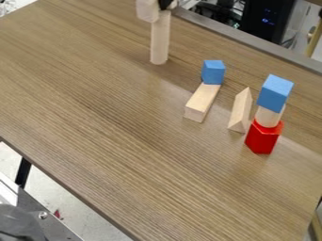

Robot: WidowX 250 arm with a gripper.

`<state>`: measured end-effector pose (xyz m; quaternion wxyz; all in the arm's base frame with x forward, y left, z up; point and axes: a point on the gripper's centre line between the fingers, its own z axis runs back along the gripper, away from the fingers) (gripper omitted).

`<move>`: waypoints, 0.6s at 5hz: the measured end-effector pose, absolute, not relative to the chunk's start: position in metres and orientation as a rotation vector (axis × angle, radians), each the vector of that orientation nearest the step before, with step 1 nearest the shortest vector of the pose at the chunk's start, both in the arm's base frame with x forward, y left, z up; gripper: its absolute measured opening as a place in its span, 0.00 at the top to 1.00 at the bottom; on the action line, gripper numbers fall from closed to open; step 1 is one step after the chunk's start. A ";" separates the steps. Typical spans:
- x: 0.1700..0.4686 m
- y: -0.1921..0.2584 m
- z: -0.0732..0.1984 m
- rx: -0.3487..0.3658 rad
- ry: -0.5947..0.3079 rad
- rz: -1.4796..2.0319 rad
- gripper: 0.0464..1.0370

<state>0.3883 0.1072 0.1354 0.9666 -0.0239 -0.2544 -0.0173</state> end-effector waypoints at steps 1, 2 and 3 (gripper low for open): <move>0.396 0.094 0.159 -0.143 -0.567 -0.016 0.53; 0.401 0.081 0.178 -0.261 -0.585 0.005 0.53; 0.407 0.070 0.151 -0.420 -0.483 0.057 0.53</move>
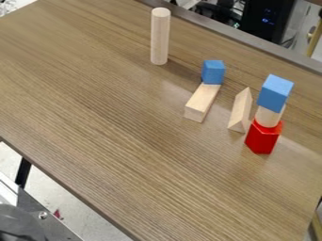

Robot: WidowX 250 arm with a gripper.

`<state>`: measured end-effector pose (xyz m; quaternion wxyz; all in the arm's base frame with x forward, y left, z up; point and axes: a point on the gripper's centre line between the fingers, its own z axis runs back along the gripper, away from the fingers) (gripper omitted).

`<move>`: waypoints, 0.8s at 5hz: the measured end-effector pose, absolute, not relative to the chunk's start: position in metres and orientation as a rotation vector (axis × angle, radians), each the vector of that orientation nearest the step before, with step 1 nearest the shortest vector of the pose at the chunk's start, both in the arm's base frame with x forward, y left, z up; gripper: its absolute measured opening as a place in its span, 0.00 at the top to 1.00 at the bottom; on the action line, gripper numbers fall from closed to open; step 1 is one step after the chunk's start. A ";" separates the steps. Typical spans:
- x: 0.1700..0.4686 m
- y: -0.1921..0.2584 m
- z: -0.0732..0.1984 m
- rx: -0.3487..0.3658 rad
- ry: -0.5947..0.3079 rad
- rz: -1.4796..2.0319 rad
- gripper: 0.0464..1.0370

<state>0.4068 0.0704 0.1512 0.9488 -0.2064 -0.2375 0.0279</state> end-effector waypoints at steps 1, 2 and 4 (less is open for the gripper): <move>0.393 0.072 0.128 -0.497 -0.452 0.182 0.53; 0.364 0.081 0.121 -0.590 -0.491 0.377 0.54; 0.311 0.088 0.130 -0.785 -0.594 0.430 0.95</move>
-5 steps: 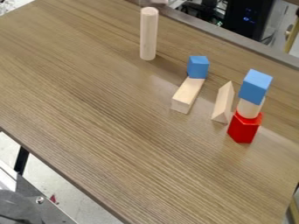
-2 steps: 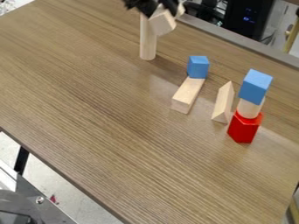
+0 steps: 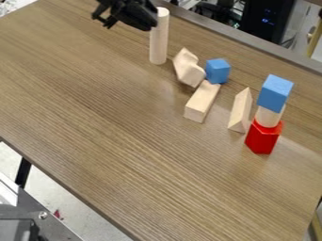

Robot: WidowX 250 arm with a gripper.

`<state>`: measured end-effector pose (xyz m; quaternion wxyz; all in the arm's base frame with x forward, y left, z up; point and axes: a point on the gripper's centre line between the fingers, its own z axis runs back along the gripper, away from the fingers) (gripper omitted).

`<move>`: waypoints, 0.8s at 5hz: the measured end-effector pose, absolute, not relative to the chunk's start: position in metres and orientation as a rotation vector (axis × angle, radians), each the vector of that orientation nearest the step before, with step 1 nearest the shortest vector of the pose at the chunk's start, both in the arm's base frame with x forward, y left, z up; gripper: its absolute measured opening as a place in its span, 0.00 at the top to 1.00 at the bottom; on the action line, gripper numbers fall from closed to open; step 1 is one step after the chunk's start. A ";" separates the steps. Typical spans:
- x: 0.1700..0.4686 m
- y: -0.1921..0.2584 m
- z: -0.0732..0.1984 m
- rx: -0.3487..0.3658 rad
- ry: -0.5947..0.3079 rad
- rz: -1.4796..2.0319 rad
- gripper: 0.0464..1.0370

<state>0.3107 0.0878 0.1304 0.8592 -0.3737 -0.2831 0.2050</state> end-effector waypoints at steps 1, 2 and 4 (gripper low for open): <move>0.297 0.092 0.130 -0.859 -0.644 0.470 0.98; 0.283 0.091 0.111 -0.816 -0.595 0.470 0.85; 0.282 0.078 0.113 -0.580 -0.564 0.291 0.28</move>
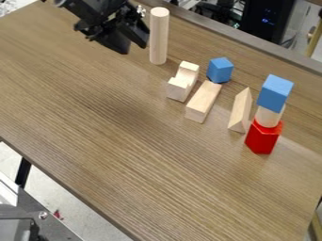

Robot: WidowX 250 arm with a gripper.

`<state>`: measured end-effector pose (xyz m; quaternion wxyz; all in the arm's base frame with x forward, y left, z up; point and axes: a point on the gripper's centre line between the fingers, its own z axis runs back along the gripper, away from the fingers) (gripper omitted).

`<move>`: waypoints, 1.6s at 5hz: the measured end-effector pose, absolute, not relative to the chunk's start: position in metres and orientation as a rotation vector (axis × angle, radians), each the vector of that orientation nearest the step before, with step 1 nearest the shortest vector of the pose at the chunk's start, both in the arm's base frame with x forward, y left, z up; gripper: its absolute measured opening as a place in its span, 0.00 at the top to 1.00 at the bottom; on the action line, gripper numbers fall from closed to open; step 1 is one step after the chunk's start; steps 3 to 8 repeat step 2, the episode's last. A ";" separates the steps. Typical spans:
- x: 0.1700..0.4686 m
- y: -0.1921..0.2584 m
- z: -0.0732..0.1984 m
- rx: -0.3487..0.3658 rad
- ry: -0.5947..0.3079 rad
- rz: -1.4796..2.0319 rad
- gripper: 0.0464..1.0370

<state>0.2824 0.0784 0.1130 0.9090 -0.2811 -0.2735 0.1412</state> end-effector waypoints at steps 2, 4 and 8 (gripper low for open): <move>0.283 0.078 0.113 -0.582 -0.565 0.292 0.04; 0.283 0.078 0.113 -0.582 -0.565 0.292 0.04; 0.283 0.078 0.113 -0.582 -0.565 0.292 0.04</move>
